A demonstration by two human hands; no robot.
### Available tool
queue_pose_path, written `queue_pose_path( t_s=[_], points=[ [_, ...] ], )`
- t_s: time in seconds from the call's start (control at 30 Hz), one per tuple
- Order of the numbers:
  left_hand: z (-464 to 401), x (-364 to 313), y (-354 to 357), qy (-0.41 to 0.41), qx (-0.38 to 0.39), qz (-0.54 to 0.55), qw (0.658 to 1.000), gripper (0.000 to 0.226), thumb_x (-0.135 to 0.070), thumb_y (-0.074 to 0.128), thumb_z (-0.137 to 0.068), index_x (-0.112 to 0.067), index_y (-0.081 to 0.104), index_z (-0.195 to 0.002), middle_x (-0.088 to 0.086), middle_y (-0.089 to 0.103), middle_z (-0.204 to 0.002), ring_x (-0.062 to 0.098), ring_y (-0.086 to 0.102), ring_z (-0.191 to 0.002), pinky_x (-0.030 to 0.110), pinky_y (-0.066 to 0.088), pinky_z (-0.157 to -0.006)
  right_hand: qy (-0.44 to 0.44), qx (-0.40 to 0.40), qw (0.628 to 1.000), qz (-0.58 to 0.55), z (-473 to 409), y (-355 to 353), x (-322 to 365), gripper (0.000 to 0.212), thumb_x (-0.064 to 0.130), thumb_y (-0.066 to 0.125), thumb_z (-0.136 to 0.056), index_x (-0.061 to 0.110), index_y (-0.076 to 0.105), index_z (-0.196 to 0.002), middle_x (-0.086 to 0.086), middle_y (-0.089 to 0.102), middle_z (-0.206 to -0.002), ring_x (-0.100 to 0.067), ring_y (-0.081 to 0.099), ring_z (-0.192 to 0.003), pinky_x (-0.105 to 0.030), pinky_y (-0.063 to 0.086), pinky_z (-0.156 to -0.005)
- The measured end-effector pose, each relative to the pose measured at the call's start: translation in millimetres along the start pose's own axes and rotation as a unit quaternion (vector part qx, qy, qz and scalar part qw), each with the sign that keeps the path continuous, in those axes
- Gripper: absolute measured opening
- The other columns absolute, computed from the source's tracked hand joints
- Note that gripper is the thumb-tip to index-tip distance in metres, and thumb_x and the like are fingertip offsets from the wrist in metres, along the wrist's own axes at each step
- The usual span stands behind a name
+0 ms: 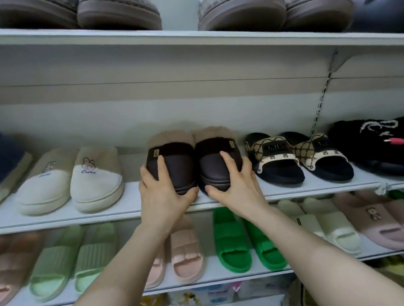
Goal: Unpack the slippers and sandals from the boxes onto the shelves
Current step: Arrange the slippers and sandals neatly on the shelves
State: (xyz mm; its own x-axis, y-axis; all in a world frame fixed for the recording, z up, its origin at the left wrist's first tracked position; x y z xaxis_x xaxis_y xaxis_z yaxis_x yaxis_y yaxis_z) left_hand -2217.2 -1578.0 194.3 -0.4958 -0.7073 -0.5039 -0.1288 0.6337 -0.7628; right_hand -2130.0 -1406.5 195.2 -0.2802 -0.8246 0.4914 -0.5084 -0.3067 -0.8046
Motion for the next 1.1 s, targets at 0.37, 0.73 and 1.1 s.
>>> queue_pose_path(
  t_s=[0.37, 0.73, 1.1],
  points=[
    [8, -86, -18, 0.188, -0.07, -0.032, 0.979, 0.072, -0.033, 0.069, -0.083, -0.004, 0.04, -0.142, 0.029, 0.024, -0.151, 0.045, 0.023, -0.14, 0.051, 0.029, -0.112, -0.095, -0.073, 0.987, 0.108, 4, -109, -75, 0.057, 0.039, 0.052, -0.097, 0.023, 0.037, -0.149, -0.013, 0.041, -0.147, -0.033, 0.043, -0.132, -0.041, 0.039, -0.106],
    [14, -226, 131, 0.044, 0.092, 0.062, 0.993, 0.116, -0.067, 0.069, -0.069, -0.017, 0.006, -0.153, 0.027, 0.011, -0.154, 0.04, 0.017, -0.142, 0.043, 0.022, -0.117, 0.066, -0.01, 0.993, 0.097, -21, -152, -247, 0.103, 0.068, 0.065, -0.076, 0.031, 0.011, -0.155, -0.018, 0.018, -0.156, -0.041, 0.031, -0.14, -0.045, 0.034, -0.11],
    [21, -240, 164, -0.045, 0.057, 0.037, 0.997, 0.108, -0.056, 0.069, -0.069, -0.015, 0.013, -0.152, 0.028, 0.02, -0.148, 0.047, 0.029, -0.131, 0.046, 0.024, -0.111, 0.012, 0.016, 1.0, 0.022, -32, -138, -264, 0.098, 0.06, 0.064, -0.077, 0.035, 0.01, -0.155, -0.015, 0.025, -0.15, -0.039, 0.038, -0.134, -0.043, 0.035, -0.111]
  ],
)
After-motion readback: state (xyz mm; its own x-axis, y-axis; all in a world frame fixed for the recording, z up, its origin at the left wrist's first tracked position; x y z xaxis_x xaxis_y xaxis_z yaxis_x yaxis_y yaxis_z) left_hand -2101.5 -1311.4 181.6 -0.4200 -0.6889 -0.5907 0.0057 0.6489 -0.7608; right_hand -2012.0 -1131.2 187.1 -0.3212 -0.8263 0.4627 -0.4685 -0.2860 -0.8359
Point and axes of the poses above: each hand's wrist, its own z-axis away from the middle knuckle, its own y-axis out of the palm, x = y × z, the point moved 6 cm from there along -z, towards the middle knuckle
